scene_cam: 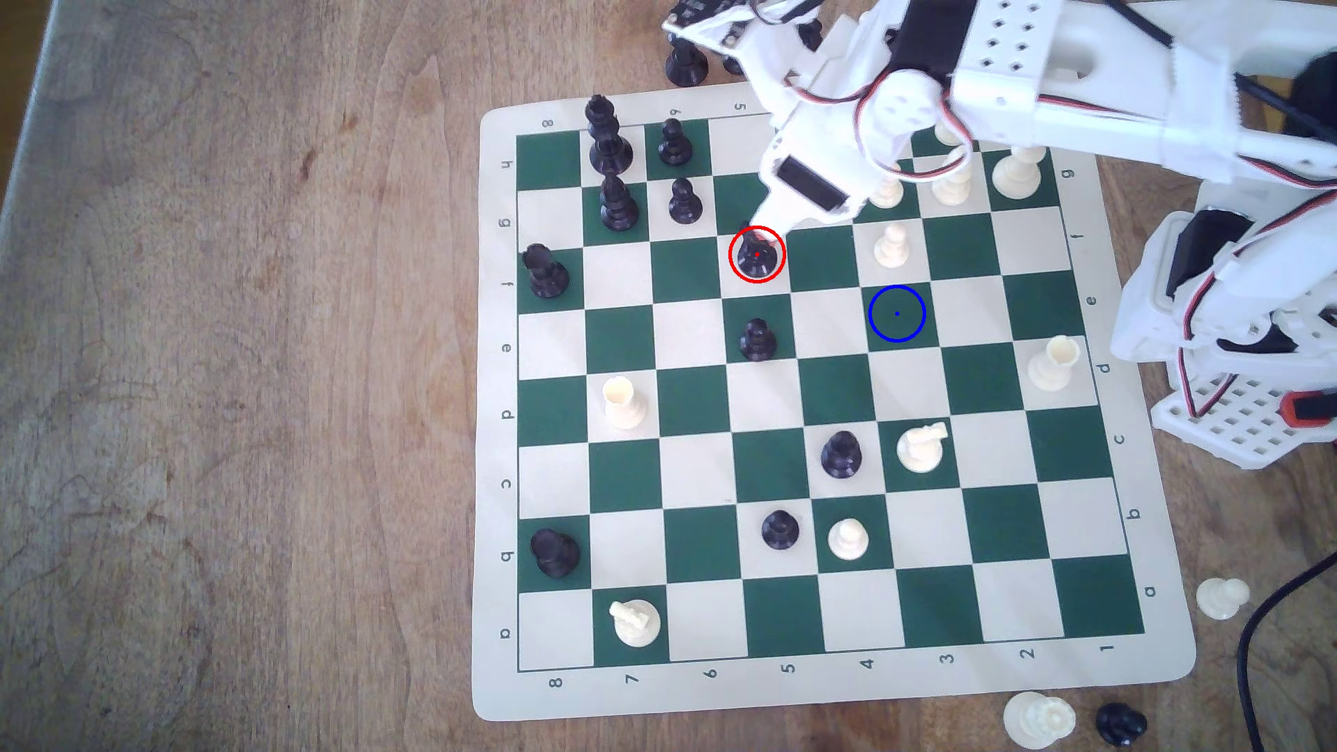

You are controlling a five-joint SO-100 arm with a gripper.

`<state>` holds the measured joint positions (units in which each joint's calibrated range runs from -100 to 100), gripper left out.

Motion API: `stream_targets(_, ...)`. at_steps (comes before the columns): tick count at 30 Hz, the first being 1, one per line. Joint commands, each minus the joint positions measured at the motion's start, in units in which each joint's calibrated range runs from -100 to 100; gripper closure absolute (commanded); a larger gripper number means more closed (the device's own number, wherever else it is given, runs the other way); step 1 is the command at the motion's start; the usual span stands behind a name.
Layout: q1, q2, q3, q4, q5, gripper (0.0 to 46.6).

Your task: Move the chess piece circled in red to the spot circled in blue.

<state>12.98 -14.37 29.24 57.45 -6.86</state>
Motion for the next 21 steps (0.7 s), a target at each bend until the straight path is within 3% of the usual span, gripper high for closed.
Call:
stream_targets(1, -0.97, 0.36, -5.12, -1.84, -0.15, 30.9)
stream_targets(21, -2.69, 7.58, -7.66, -5.53, -0.05, 32.3)
